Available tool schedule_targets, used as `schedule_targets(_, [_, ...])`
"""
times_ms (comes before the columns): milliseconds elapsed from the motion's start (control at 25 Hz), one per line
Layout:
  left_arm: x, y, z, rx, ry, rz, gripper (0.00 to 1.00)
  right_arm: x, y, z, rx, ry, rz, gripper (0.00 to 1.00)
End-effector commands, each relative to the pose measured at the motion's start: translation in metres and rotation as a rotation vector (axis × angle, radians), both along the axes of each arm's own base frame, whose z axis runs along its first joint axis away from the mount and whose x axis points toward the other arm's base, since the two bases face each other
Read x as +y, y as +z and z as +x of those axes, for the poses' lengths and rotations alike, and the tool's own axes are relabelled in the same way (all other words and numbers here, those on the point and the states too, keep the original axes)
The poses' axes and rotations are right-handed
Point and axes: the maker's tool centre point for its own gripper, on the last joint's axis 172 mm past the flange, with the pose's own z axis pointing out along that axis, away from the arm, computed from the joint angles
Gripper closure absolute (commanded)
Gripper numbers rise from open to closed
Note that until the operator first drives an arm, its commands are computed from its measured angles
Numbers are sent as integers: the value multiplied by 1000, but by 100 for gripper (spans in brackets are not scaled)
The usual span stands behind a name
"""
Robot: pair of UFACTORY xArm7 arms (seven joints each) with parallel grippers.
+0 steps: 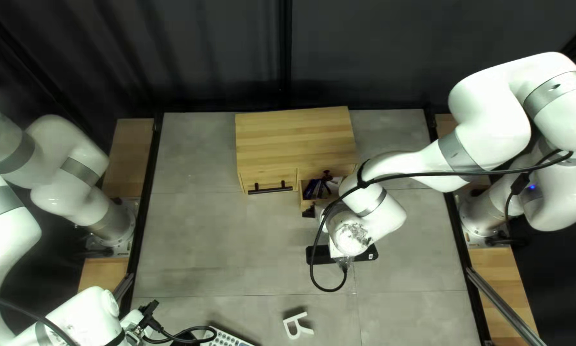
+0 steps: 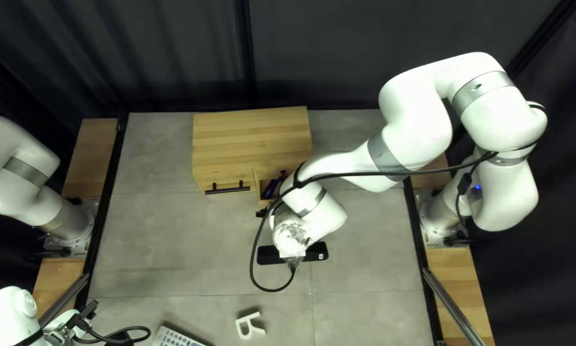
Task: Open drawers and place objects into drawer and close
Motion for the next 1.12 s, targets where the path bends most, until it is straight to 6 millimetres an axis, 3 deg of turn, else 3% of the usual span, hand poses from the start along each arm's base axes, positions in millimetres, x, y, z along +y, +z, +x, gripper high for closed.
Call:
schedule_targets(40, [0, 0, 0, 0, 0, 0, 0, 4, 0, 1, 3, -11, 2, 0])
schedule_targets(360, [0, 0, 0, 0, 0, 0, 0, 7, -5, 0, 4, -15, 10, 0])
schedule_targets(1120, [0, 0, 0, 0, 0, 0, 0, -11, -5, -1, 1, -22, -5, 0])
